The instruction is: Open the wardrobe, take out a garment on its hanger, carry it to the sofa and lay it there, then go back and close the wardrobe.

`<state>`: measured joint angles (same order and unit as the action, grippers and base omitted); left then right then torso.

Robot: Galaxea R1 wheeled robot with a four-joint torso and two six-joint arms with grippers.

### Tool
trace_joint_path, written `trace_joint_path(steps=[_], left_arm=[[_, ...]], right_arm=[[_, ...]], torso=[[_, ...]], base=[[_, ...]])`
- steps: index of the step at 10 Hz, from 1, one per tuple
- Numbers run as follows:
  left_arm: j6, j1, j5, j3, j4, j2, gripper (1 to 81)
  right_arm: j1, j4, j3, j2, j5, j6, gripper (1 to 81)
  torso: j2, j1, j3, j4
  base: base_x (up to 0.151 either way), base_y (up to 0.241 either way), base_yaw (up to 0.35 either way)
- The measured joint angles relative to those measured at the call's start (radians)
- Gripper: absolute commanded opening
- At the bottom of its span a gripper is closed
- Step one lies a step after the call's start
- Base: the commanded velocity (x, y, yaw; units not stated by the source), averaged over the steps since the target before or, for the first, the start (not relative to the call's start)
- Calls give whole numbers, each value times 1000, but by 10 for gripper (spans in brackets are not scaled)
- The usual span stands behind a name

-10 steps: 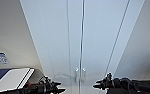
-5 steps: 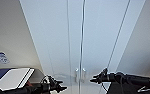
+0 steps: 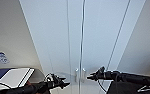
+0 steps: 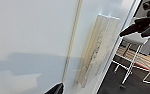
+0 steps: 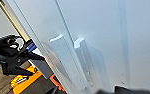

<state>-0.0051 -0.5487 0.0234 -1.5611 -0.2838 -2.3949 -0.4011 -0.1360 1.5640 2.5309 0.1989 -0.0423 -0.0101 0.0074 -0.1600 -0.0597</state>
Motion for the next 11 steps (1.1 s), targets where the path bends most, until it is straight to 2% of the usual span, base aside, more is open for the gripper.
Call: trace_joint_path(steps=[6,11], left_arm=[[-4,7,-5,-106,4,-116,811],[-15,14,-9,-183,19,-198,811]], right_arm=[[2,0,113,123,4,0,811],[10,9,155,152,7,-1,811]], torso=[[1,0,-1,0],[2,0,-1,0]], base=[[0,0,0],[0,0,0]])
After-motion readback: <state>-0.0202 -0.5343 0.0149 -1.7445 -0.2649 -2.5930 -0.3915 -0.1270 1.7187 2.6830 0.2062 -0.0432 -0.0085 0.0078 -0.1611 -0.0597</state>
